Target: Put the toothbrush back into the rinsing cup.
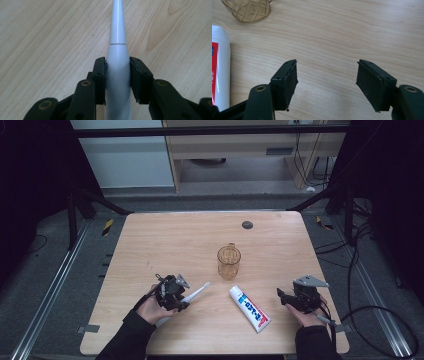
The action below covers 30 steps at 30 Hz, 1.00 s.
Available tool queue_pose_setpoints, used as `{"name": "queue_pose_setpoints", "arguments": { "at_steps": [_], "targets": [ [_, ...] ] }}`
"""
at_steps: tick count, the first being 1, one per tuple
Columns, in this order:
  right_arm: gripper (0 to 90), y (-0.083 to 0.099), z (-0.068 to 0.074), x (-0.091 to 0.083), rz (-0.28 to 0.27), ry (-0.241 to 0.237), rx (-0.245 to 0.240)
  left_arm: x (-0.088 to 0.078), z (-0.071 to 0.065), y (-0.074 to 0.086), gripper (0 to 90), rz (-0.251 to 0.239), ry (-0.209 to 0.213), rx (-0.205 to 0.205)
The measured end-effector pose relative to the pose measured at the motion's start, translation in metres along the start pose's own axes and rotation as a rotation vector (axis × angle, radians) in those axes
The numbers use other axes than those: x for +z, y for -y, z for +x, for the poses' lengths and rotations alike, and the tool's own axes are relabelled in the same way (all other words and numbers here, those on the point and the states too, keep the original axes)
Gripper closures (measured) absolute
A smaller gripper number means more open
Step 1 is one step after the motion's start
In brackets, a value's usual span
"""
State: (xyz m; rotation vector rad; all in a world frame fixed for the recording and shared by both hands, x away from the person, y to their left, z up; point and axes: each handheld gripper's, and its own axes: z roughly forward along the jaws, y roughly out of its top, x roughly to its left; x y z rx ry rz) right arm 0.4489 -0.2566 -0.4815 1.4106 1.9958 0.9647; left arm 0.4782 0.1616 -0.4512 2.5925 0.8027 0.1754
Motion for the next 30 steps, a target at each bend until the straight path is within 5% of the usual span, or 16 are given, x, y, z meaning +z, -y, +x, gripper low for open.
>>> {"name": "queue_pose_setpoints", "arguments": {
  "at_steps": [18, 23, 30],
  "targets": [
    [32.9, 0.0, 0.0, 0.0, 0.001, -0.001, 0.001, -0.026, 0.006, 0.003, 67.0, -0.125, -0.038, -0.046],
    [32.9, 0.0, 0.0, 0.0, 0.002, -0.002, 0.001, -0.048, 0.008, 0.005, 67.1, -0.232, -0.073, -0.074],
    [32.8, 0.0, 0.0, 0.0, 0.001, 0.0, -0.001, -0.069, 0.013, 0.01, 67.0, -0.314, -0.117, -0.105]
  ]
}}
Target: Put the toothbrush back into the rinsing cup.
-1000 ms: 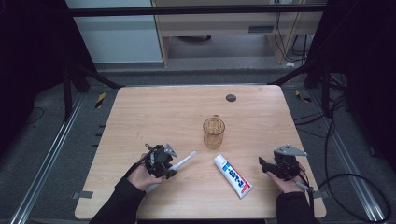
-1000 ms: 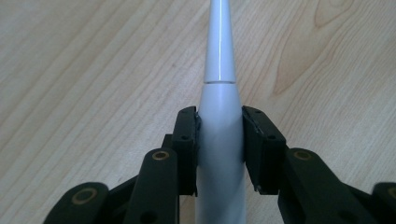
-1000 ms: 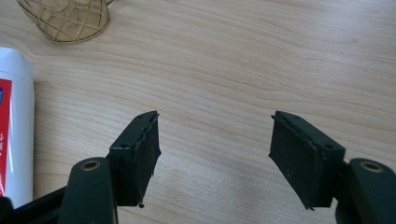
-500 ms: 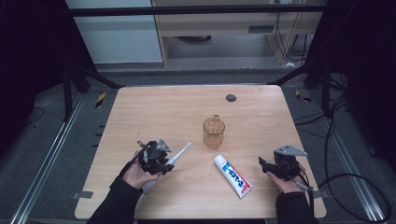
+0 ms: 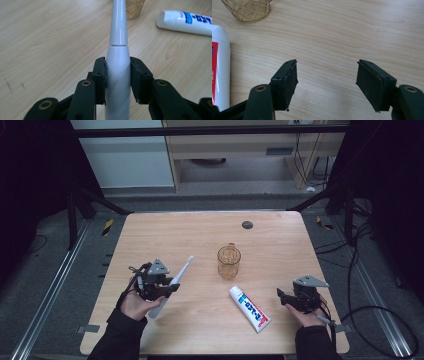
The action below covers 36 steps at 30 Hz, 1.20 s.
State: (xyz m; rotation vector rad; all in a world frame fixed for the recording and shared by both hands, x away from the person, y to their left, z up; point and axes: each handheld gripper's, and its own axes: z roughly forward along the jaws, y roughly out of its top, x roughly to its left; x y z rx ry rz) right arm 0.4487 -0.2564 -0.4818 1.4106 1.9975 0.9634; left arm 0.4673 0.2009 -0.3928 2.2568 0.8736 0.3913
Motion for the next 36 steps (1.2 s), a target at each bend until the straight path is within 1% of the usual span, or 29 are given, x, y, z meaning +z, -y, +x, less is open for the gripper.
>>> {"name": "queue_pose_setpoints", "arguments": {
  "at_steps": [1, 2, 3, 4, 5, 8, 12, 13, 15, 18, 19, 20, 22, 23, 25, 26, 27, 28, 31, 35, 36],
  "targets": [
    [32.8, 0.0, 0.0, 0.0, -0.001, 0.0, 0.0, -0.003, 0.002, 0.0, 67.0, -0.021, -0.011, -0.008],
    [32.8, 0.0, 0.0, 0.0, -0.003, 0.001, 0.0, -0.004, 0.002, 0.0, 67.0, -0.025, -0.012, -0.013],
    [32.8, 0.0, 0.0, 0.0, -0.003, 0.002, 0.0, -0.006, 0.004, 0.001, 67.0, -0.05, -0.03, -0.021],
    [32.8, 0.0, 0.0, 0.0, -0.007, 0.002, -0.002, -0.006, 0.004, 0.001, 67.0, -0.05, -0.03, -0.021],
    [32.7, 0.0, 0.0, 0.0, -0.007, 0.004, -0.002, -0.009, 0.006, 0.001, 67.0, -0.079, -0.042, -0.043],
    [32.7, 0.0, 0.0, 0.0, -0.007, 0.004, -0.003, -0.013, 0.008, 0.002, 67.0, -0.13, -0.08, -0.07],
    [32.5, 0.0, 0.0, 0.0, -0.008, 0.006, -0.002, -0.017, 0.011, 0.003, 67.0, -0.178, -0.131, -0.099],
    [32.5, 0.0, 0.0, 0.0, -0.008, 0.006, -0.002, -0.017, 0.011, 0.003, 67.0, -0.178, -0.131, -0.099],
    [32.4, 0.0, 0.001, 0.0, -0.009, 0.008, -0.001, -0.018, 0.011, 0.003, 67.0, -0.228, -0.171, -0.121],
    [32.1, 0.0, 0.002, 0.0, -0.008, 0.007, 0.005, -0.019, 0.013, 0.002, 67.0, -0.262, -0.203, -0.131],
    [32.1, 0.0, 0.002, 0.001, -0.008, 0.006, 0.005, -0.019, 0.013, 0.002, 67.0, -0.262, -0.203, -0.131],
    [32.0, 0.0, 0.002, 0.001, -0.009, 0.01, -0.002, -0.021, 0.014, 0.0, 67.0, -0.28, -0.222, -0.14],
    [32.0, 0.001, 0.002, 0.002, -0.008, 0.011, -0.001, -0.022, 0.017, -0.001, 67.0, -0.3, -0.236, -0.149],
    [32.0, 0.001, 0.002, 0.002, -0.008, 0.011, -0.001, -0.022, 0.017, -0.001, 66.9, -0.3, -0.236, -0.149],
    [32.0, 0.001, 0.002, 0.002, -0.003, 0.012, 0.006, -0.025, 0.023, -0.005, 67.0, -0.334, -0.262, -0.169],
    [32.0, 0.001, 0.002, 0.002, -0.004, 0.012, 0.004, -0.026, 0.025, -0.007, 66.9, -0.341, -0.268, -0.173],
    [32.0, 0.001, 0.002, 0.002, -0.003, 0.014, 0.009, -0.026, 0.027, -0.008, 66.9, -0.357, -0.275, -0.179],
    [32.0, 0.001, 0.001, 0.002, -0.006, 0.018, 0.004, -0.027, 0.028, -0.01, 66.9, -0.374, -0.284, -0.183],
    [32.0, 0.002, 0.001, 0.002, -0.007, 0.019, 0.005, -0.029, 0.031, -0.018, 66.9, -0.427, -0.299, -0.202],
    [32.0, 0.002, 0.001, 0.002, -0.005, 0.016, 0.008, -0.029, 0.031, -0.027, 66.9, -0.479, -0.309, -0.218],
    [32.0, 0.002, 0.001, 0.002, -0.005, 0.016, 0.007, -0.029, 0.031, -0.031, 66.9, -0.487, -0.317, -0.22]
  ]
}}
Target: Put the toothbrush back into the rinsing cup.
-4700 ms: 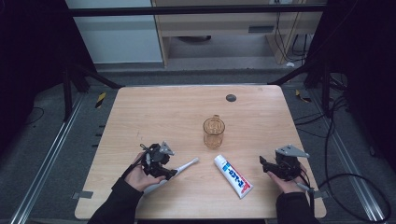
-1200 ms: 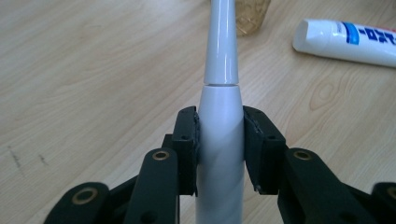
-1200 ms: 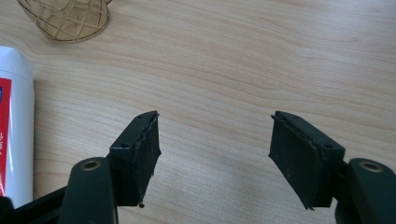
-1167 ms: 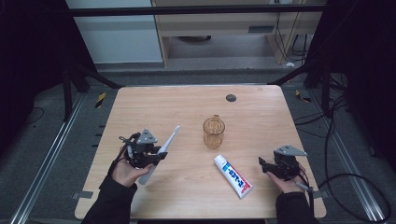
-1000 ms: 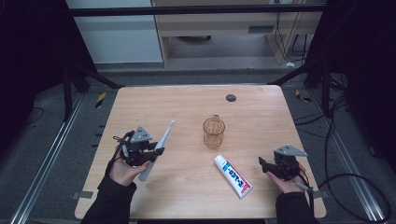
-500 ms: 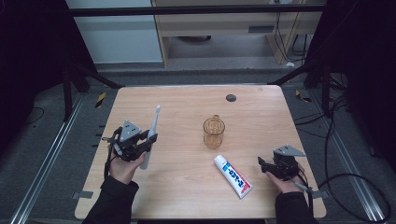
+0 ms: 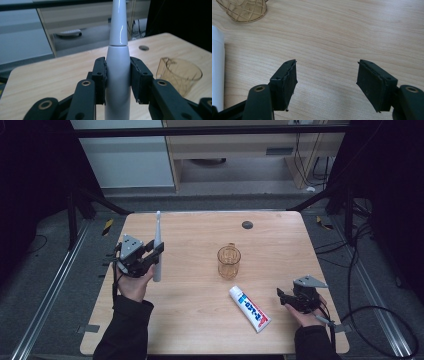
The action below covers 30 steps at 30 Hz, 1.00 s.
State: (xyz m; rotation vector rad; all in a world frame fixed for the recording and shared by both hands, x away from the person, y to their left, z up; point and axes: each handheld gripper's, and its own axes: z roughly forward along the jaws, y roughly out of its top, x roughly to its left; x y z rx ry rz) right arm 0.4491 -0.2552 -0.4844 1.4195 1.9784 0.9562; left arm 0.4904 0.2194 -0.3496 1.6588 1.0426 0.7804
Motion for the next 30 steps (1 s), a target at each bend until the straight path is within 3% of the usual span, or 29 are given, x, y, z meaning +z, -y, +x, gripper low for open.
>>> {"name": "queue_pose_setpoints", "arguments": {
  "at_steps": [7, 16, 27, 30],
  "targets": [
    [32.0, 0.0, 0.0, 0.002, 0.002, 0.004, -0.007, 0.009, -0.012, -0.008, 66.9, -0.068, -0.003, -0.01],
    [32.1, 0.0, 0.0, 0.002, 0.003, 0.002, -0.011, 0.035, -0.032, -0.019, 66.9, -0.149, 0.027, -0.067],
    [32.2, 0.001, -0.001, 0.002, 0.005, -0.006, -0.001, 0.058, -0.045, -0.02, 66.9, -0.18, 0.064, -0.118],
    [32.2, 0.001, -0.001, 0.003, 0.003, -0.007, -0.001, 0.064, -0.052, -0.02, 66.9, -0.18, 0.074, -0.114]
  ]
}}
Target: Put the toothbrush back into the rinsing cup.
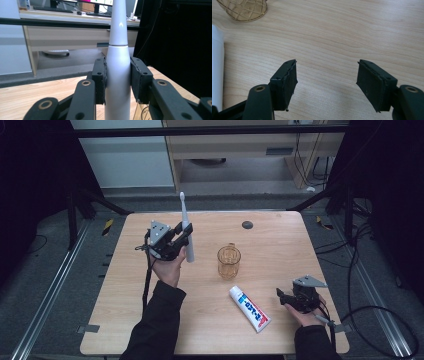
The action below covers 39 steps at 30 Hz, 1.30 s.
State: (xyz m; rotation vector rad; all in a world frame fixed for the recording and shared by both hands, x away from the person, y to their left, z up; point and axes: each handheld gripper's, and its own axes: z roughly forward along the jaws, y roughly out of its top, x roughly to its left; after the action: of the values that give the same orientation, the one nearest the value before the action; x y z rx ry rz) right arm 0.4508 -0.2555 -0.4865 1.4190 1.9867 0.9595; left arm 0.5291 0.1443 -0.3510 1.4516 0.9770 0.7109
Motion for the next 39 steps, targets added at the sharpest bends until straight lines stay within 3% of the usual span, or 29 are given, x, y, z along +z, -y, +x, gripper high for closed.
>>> {"name": "queue_pose_setpoints", "arguments": {
  "at_steps": [13, 28, 39],
  "targets": [
    [32.2, 0.001, -0.001, 0.001, -0.003, -0.004, 0.001, 0.024, -0.022, 0.002, 66.9, -0.028, 0.04, -0.014],
    [32.2, 0.0, -0.001, 0.0, -0.005, -0.006, 0.002, 0.041, -0.038, 0.012, 66.9, -0.029, 0.03, -0.01],
    [32.3, 0.0, -0.001, 0.001, -0.009, -0.006, -0.002, 0.049, -0.059, 0.005, 66.9, -0.05, 0.053, 0.018]
  ]
}}
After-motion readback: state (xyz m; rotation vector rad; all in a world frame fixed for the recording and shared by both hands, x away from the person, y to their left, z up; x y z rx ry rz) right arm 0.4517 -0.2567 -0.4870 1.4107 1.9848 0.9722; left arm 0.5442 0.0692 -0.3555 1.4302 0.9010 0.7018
